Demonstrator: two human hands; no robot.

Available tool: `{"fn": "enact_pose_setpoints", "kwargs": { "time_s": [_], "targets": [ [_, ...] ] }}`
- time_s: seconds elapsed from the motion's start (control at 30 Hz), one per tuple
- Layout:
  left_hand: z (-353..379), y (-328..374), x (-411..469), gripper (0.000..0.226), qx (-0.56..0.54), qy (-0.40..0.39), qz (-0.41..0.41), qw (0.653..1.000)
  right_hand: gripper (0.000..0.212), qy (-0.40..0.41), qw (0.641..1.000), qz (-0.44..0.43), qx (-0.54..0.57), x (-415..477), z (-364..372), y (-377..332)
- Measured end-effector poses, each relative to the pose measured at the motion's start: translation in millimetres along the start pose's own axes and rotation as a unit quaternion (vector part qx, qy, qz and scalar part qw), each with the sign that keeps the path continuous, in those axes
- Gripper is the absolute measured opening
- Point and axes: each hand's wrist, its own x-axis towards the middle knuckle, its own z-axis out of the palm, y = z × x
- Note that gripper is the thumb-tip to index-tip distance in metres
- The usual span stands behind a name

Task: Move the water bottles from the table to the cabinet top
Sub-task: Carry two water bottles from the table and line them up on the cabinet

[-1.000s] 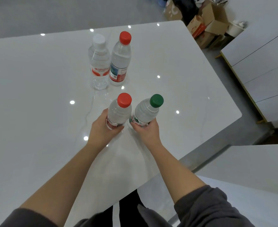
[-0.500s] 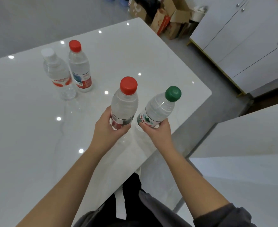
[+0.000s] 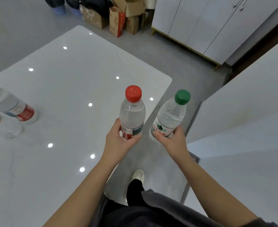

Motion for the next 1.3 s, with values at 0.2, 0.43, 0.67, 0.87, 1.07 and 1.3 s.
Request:
{"fn": "enact_pose_setpoints", "kwargs": {
  "time_s": [0.2,0.43,0.67,0.87,1.07,1.3],
  "targets": [
    [73.1,27.0,31.2,0.052,-0.006,-0.015,0.010,1.000,0.061,0.042,0.999,-0.003,0.002,38.7,-63.0,5.3],
    [121.1,54.6,68.9,0.048,0.019,-0.031,0.024,0.999,0.057,0.098,0.994,-0.025,0.032,72.3,-108.7,-1.3],
    [163.1,72.1,133.5,0.050,0.029,-0.066,0.046,0.996,0.053,0.151,0.987,-0.010,0.050,123.6,-141.3,-4.6],
    [205.6,97.6,214.9,0.050,0.035,-0.114,0.060,0.991,0.058,0.201,0.978,0.003,0.058,195.6,-171.6,-13.2],
    [243.3,140.6,299.1,0.047,0.024,-0.175,0.076,0.981,0.058,0.267,0.961,0.001,0.073,261.8,-201.5,-37.1],
    [294.6,177.0,366.0,0.040,0.020,-0.211,0.090,0.973,0.050,0.302,0.950,0.003,0.077,323.9,-241.8,-45.6]
  ]
}}
